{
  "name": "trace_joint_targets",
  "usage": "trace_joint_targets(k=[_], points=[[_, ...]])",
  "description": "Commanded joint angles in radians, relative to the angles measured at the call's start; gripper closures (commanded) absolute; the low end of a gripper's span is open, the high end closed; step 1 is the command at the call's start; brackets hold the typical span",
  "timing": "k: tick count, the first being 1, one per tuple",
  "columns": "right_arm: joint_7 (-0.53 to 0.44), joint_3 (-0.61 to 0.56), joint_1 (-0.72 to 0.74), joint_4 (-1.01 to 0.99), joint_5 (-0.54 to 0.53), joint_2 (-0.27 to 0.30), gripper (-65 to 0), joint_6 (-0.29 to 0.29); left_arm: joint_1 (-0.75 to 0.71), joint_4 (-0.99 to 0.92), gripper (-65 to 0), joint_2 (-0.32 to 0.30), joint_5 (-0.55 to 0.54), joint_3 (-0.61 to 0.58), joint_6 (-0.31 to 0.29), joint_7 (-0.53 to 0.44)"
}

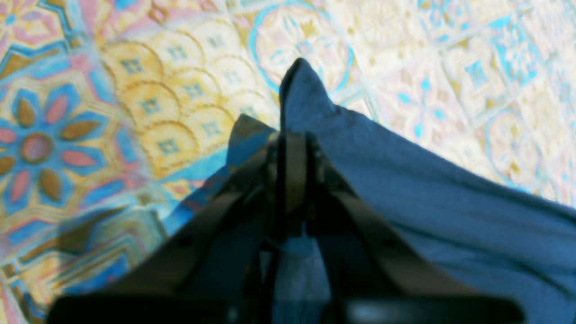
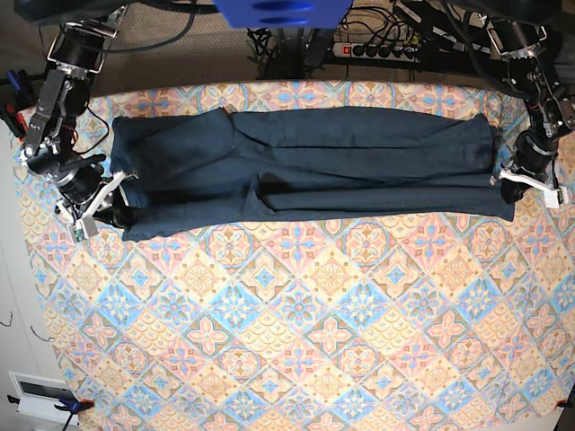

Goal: Layout the t-shirt on the table in an organized manner, then fold the t-shirt properly
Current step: 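Fold the held edge over onto the shirt with both grippers, then hold the folded strip ends and pull them apart to straighten it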

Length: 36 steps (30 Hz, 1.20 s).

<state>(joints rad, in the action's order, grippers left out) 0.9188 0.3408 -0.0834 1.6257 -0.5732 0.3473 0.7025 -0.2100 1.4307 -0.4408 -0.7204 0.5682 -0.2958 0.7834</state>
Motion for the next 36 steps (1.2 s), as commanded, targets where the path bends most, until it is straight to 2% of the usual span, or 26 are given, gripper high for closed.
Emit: trace_joint_targets(k=[1, 7, 18, 24, 27, 30, 36], points=[[-0.005, 0.013, 0.015, 0.029, -0.009, 0.02, -0.5, -0.004, -0.007, 0.017, 0.0, -0.033, -0.011, 0.008, -0.003, -0.022], [0.055, 0.057, 0.006, 0.066, -0.029, 0.02, -0.5, -0.004, -0.065, 0.017, 0.0, -0.039, -0.006, 0.008, -0.003, -0.022], [0.059, 0.048, -0.083, 0.064, -0.032, 0.02, -0.5, -0.004, -0.122, 0.012, 0.0, -0.034, 0.0, -0.001, -0.003, -0.022], [0.059, 0.048, -0.1, 0.057, -0.028, 0.02, -0.4, -0.004, -0.121, 0.012, 0.0, -0.062, 0.0, -0.121, 0.004, -0.022], [0.059, 0.048, -0.111, 0.057, 0.025, 0.02, -0.4, -0.004, -0.125, 0.012, 0.0, -0.063, 0.0, -0.135, 0.004, -0.02], [0.059, 0.048, -0.111, 0.057, 0.088, 0.019, -0.4, -0.004, -0.141, 0.017, 0.0, -0.066, 0.0, -0.135, 0.004, 0.035], [0.059, 0.047, -0.111, 0.057, 0.094, 0.019, -0.4, -0.004, -0.159, 0.017, -11.7, -0.12, -0.003, -0.13, 0.002, 0.049]])
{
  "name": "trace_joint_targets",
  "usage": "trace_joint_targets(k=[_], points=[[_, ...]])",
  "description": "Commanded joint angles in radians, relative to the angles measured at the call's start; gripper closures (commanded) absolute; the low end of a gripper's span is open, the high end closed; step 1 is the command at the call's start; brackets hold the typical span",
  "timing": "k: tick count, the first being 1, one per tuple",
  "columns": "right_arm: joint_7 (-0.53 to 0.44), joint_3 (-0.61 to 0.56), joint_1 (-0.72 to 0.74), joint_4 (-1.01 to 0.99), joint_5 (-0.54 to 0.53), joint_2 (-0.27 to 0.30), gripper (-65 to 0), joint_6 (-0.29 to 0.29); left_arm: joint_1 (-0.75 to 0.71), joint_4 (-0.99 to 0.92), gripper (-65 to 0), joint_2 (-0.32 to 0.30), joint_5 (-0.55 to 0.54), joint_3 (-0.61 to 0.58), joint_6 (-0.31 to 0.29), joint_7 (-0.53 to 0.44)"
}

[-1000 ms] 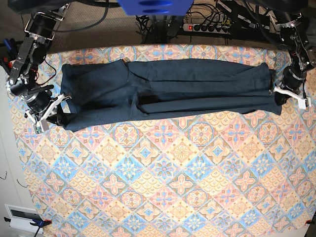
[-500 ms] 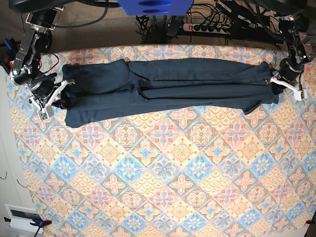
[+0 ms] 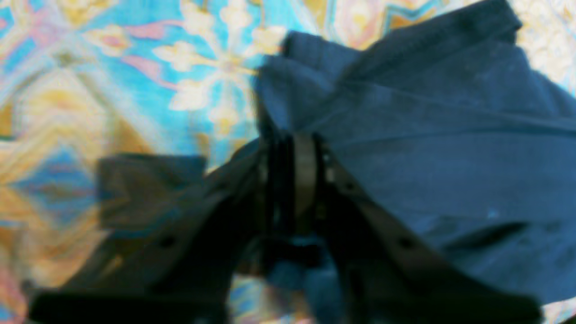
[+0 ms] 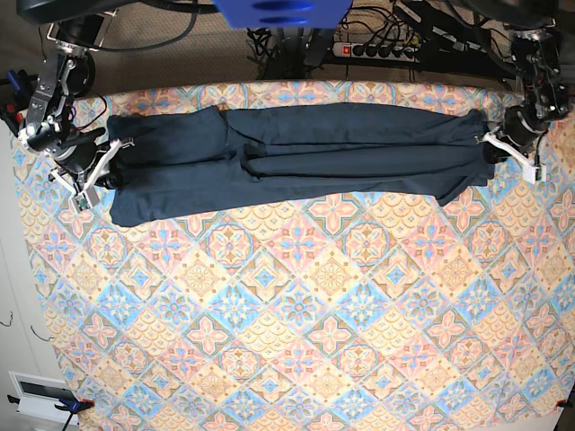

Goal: Layout the t-shirt on the table in an organized manner, then fold the t-shirt properly
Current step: 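Hold the folded strip ends and pull them apart to straighten it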

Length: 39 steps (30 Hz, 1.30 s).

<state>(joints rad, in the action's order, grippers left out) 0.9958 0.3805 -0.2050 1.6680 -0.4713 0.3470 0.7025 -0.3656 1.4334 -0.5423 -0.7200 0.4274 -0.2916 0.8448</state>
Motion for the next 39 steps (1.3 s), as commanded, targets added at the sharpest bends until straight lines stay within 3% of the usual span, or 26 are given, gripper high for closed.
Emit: trace_joint_targets(k=[1, 5, 8, 11, 13, 19, 22, 26, 31, 36, 37, 39], points=[[-0.018, 0.007, 0.011, 0.014, -0.008, 0.019, -0.4, -0.004, -0.011, 0.014, -14.5, -0.029, -0.01, 0.012, -0.004, -0.012], [-0.018, 0.007, 0.011, 0.014, -0.008, 0.019, -0.4, -0.004, -0.014, 0.014, -28.4, -0.046, -0.014, 0.017, -0.004, -0.014], [-0.018, 0.007, 0.011, 0.014, -0.008, 0.019, -0.4, -0.004, -0.011, 0.016, -33.8, -0.019, -0.034, 0.124, -0.005, -0.015], [-0.018, 0.007, 0.011, 0.014, -0.008, 0.017, -0.4, -0.004, 0.037, 0.039, -33.1, 0.009, -0.106, 0.186, -0.005, -0.011], [-0.018, 0.007, 0.011, 0.014, -0.008, 0.016, -0.4, -0.004, 0.058, 0.088, -33.2, 0.012, -0.131, 0.149, -0.005, -0.011], [-0.018, 0.007, 0.012, 0.014, -0.007, 0.016, -0.3, -0.004, 0.175, 0.146, -33.2, 0.009, -0.125, -0.131, -0.001, -0.009], [-0.018, 0.007, 0.012, 0.016, -0.007, 0.016, -0.3, -0.004, 0.216, 0.146, -33.2, 0.008, -0.06, -0.221, 0.001, 0.02], [-0.018, 0.007, 0.011, 0.017, -0.007, 0.016, -0.3, -0.004, 0.257, 0.143, -33.2, 0.014, 0.104, -0.281, 0.001, 0.072], [-0.018, 0.007, 0.011, 0.016, -0.007, 0.016, -0.3, -0.004, 0.274, 0.132, -33.2, 0.014, 0.199, -0.289, 0.001, 0.07], [-0.018, 0.007, 0.014, 0.014, -0.007, 0.014, -0.3, -0.004, 0.323, -0.004, -32.8, 0.04, 0.25, -0.29, -0.002, 0.077], [-0.018, 0.007, 0.014, 0.014, -0.007, 0.014, -0.3, -0.004, 0.327, -0.013, -30.8, 0.04, 0.254, -0.29, -0.004, 0.077], [-0.018, 0.007, 0.016, 0.014, -0.007, 0.014, -0.3, -0.004, 0.327, -0.015, -20.6, 0.04, 0.25, -0.29, -0.005, 0.069]])
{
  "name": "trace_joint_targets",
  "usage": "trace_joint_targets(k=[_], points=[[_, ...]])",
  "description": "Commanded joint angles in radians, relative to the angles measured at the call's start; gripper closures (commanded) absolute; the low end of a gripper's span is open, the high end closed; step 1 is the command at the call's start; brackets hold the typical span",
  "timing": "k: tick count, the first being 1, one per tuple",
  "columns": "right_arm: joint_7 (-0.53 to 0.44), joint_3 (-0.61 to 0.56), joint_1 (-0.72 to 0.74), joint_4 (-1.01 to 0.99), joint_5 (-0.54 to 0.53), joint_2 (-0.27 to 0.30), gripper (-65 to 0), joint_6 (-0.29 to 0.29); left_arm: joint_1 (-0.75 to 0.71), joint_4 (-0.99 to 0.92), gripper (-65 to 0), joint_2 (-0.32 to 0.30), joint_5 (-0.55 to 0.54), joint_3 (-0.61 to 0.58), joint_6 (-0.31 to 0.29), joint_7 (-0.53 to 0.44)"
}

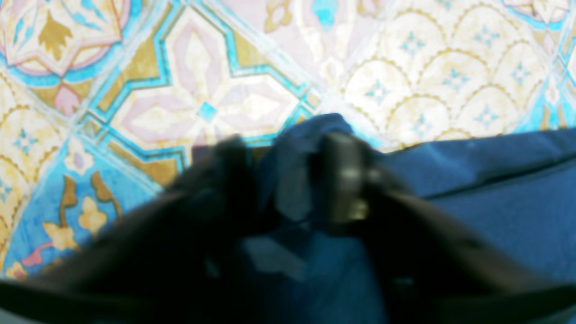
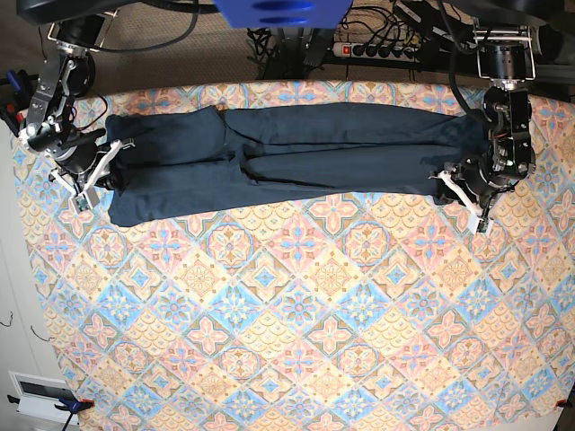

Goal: Layout the t-shirt on the table in an organized manner, then fold the t-shirt properly
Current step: 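Hold the folded strip ends and pull them apart to straighten it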

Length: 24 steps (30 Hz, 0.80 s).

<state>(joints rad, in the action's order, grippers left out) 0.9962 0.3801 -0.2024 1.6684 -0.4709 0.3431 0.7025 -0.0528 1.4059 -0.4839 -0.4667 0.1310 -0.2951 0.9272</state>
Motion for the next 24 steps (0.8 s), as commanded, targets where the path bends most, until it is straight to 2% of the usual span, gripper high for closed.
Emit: trace_joint_targets(k=[1, 3, 13, 19, 24], points=[[-0.018, 0.007, 0.013, 0.014, -0.007, 0.018, -0.3, -0.004, 0.014, 0.013, -13.6, -0.017, -0.004, 0.012, -0.002, -0.013], [-0.018, 0.007, 0.013, 0.014, -0.007, 0.018, -0.3, -0.004, 0.02, 0.013, 0.0, -0.017, 0.0, 0.037, 0.003, -0.015], [-0.018, 0.007, 0.014, 0.013, -0.005, 0.018, -0.3, -0.004, -0.022, 0.014, 0.0, 0.011, -0.01, 0.424, 0.0, -0.006], [-0.018, 0.007, 0.014, 0.013, -0.005, 0.018, -0.3, -0.004, -0.1, 0.014, 0.0, -0.009, -0.119, 0.439, 0.001, -0.01], [-0.018, 0.007, 0.014, 0.006, -0.005, 0.018, -0.3, -0.004, -0.101, 0.014, 0.0, -0.005, -0.132, 0.439, 0.003, -0.009]])
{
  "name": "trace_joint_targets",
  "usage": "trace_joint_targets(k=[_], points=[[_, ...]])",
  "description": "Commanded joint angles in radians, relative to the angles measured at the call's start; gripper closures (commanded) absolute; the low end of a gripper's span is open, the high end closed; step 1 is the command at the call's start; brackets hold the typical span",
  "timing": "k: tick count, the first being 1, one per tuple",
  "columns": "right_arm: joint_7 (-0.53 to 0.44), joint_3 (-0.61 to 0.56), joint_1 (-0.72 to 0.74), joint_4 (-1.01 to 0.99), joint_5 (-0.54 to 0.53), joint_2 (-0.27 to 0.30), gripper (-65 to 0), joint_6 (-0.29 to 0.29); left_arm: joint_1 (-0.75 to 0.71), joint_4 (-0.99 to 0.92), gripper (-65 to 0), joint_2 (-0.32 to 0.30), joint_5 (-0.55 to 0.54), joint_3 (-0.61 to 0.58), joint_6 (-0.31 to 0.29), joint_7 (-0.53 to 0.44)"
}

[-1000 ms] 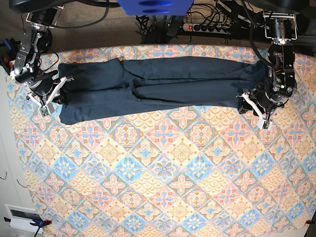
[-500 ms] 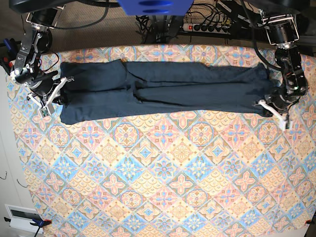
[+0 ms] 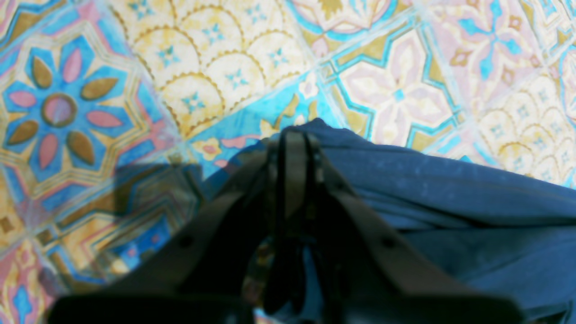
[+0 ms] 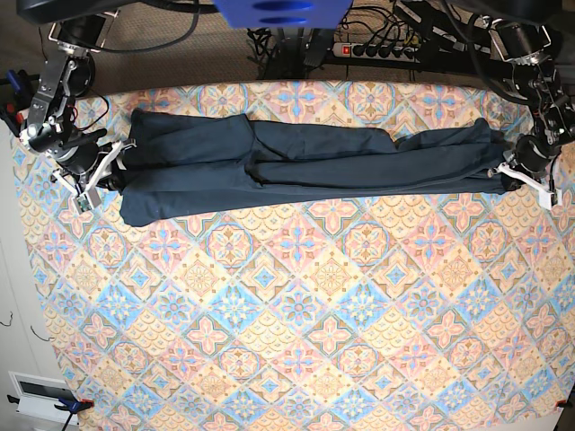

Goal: Layout the t-shirt on the table in an organized manner, then fold the t-shirt properly
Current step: 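Hold the folded strip ends and pull them apart to straighten it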

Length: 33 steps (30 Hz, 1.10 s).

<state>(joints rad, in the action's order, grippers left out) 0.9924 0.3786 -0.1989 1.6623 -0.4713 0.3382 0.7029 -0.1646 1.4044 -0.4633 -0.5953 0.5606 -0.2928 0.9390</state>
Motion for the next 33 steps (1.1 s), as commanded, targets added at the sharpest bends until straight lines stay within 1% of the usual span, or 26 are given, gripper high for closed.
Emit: trace_joint_targets(k=[1, 2, 4, 9, 10, 11, 14, 16, 17, 20, 25, 29, 33], points=[[-0.014, 0.009, 0.011, 0.012, -0.005, 0.023, -0.3, -0.005, 0.013, 0.016, -0.7, -0.025, -0.004, 0.009, 0.0, -0.018], [-0.014, 0.001, 0.011, 0.014, -0.005, 0.023, -0.3, -0.005, 0.013, 0.016, -3.6, -0.025, -0.004, 0.009, 0.002, -0.018], [-0.014, -0.037, 0.013, 0.014, -0.005, 0.023, -0.3, -0.005, 0.029, 0.016, -12.2, -0.025, -0.004, 0.009, 0.004, -0.016], [-0.017, -0.105, 0.013, 0.012, -0.005, 0.023, -0.3, -0.005, 0.035, 0.016, -42.6, -0.03, -0.007, 0.009, 0.002, -0.016], [-0.019, -0.115, 0.013, 0.012, -0.004, 0.023, -0.5, -0.005, 0.033, 0.016, -47.8, -0.03, -0.015, 0.016, 0.002, -0.016], [-0.019, -0.123, 0.014, 0.012, -0.004, 0.023, -0.6, -0.005, 0.03, 0.016, -50.5, -0.03, -0.039, 0.039, 0.002, -0.016], [-0.019, -0.132, 0.014, 0.012, -0.004, 0.023, -0.7, -0.005, -0.025, 0.029, -51.1, -0.032, -0.145, 0.123, -0.004, 0.005], [-0.02, -0.126, 0.034, 0.012, -0.004, 0.023, -0.7, -0.005, -0.066, 0.083, -51.1, -0.033, -0.211, 0.149, -0.004, 0.056], [-0.02, -0.125, 0.057, 0.012, -0.004, 0.023, -0.7, -0.005, -0.099, 0.117, -51.1, -0.033, -0.222, 0.149, -0.004, 0.076], [-0.02, -0.125, 0.112, 0.012, -0.004, 0.023, -0.7, -0.005, -0.161, 0.168, -51.1, -0.033, -0.22, 0.143, -0.004, 0.088], [-0.02, -0.126, 0.112, 0.016, -0.004, 0.023, -0.7, -0.005, -0.158, 0.126, -51.1, -0.032, -0.22, 0.138, -0.004, 0.094], [-0.019, -0.126, 0.111, 0.019, -0.004, 0.023, -0.7, -0.005, -0.118, 0.082, -51.1, -0.032, -0.22, 0.045, -0.004, 0.09], [-0.019, -0.123, 0.109, 0.019, -0.004, 0.023, -0.9, -0.005, -0.089, 0.045, -51.1, -0.027, -0.219, 0.014, -0.004, 0.09]])
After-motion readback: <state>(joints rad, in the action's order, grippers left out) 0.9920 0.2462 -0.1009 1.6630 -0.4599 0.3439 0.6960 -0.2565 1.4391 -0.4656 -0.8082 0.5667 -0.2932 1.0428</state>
